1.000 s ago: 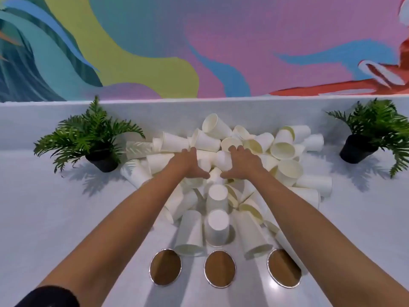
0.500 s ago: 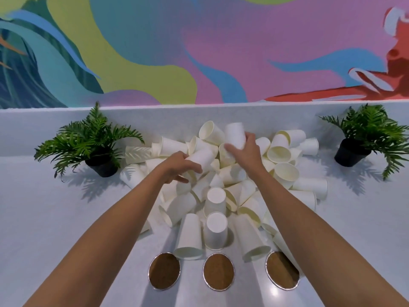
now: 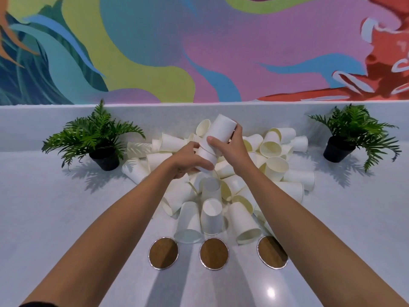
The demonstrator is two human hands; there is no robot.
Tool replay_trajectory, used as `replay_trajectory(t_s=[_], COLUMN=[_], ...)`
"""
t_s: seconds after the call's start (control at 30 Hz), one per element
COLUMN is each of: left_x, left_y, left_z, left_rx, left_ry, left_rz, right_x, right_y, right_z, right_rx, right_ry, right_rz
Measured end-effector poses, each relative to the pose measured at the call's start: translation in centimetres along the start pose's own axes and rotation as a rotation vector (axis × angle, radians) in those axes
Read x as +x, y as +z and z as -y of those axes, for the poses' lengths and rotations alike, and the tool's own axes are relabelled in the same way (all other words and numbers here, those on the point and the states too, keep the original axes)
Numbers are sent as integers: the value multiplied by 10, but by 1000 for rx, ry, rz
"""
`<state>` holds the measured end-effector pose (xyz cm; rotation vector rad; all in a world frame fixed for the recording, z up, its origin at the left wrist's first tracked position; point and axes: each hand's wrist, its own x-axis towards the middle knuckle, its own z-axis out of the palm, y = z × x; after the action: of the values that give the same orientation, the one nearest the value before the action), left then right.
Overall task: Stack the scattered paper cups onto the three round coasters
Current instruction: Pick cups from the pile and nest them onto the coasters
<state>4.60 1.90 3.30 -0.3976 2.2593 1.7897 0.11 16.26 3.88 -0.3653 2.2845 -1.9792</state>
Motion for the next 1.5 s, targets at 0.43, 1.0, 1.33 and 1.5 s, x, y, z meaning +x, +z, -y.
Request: replay_trajectory(t_s=[0.43, 1.0, 1.33, 1.5], left_x=[-24, -1, 0, 0], left_y=[0, -26, -30, -22], left_z=[13, 54, 57, 51], left_rx=[-105, -47, -98, -25], left_ry=[167, 78, 66, 83], left_rz=[-42, -190, -188, -162], right_x=[-25, -19, 21, 20], right_y=[-1, 15, -9, 6], right_z=[-2, -69, 20, 48], right_rx=[-303, -1438, -858, -659], right_ry=[-196, -252, -168, -250], right_rz=[244, 527, 48, -25])
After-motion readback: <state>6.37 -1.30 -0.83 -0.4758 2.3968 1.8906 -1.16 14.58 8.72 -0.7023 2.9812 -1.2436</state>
